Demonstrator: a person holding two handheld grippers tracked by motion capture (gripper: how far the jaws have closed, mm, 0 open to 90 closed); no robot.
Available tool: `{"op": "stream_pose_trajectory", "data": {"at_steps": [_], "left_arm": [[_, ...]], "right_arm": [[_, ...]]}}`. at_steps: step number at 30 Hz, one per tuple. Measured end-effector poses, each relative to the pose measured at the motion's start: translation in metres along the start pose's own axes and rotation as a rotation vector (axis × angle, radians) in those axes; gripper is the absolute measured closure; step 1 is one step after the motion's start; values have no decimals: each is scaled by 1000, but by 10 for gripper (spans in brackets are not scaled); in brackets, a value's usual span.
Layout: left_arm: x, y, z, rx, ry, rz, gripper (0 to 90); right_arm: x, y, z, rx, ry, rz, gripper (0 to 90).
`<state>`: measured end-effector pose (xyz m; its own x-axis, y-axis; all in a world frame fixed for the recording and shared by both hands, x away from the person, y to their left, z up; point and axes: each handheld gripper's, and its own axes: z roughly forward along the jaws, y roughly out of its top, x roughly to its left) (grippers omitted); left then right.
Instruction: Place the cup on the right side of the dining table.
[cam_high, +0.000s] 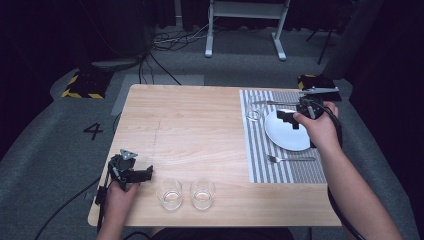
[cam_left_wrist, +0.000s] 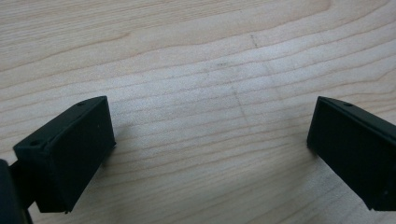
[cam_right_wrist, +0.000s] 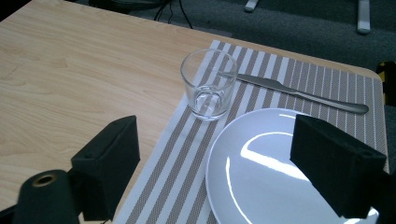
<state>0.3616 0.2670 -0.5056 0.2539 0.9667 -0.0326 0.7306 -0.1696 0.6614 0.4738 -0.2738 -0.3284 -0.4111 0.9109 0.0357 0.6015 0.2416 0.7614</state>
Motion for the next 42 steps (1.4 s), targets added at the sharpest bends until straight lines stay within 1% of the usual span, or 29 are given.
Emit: {"op": "stream_pose_trajectory", "data": {"at_steps": [3,5,13,17,20,23,26,33,38,41,42], "left_arm": [[0,0,0,0,0,0,9],[0,0,0,0,0,0,10],[0,0,0,0,0,-1,9],[0,0,0,0,0,0,10],[0,0,0,0,0,0,9],[0,0,0,0,0,0,10],[0,0,0,0,0,0,10],[0,0,0,-1,0,-1,10],[0,0,0,0,0,-1,9],[0,0,0,-1,1,-1,9],[0,0,0,0,0,-1,9]], "right_arm": [[-2,-8,-11,-7,12,12,163],[-3,-14,-18,-6,15,10,165],[-14,-34,-40,0,4,16,168],[-18,-44,-48,4,6,23,168],[-20,-50,-53,7,6,24,170],[-21,-57,-57,20,1,10,182],[-22,-64,-61,43,-14,-13,183],[-28,-82,-70,62,-11,9,183],[-31,-99,-72,69,-3,29,183],[-32,-110,-71,84,-10,28,183],[-32,-115,-71,92,-13,20,183]]}}
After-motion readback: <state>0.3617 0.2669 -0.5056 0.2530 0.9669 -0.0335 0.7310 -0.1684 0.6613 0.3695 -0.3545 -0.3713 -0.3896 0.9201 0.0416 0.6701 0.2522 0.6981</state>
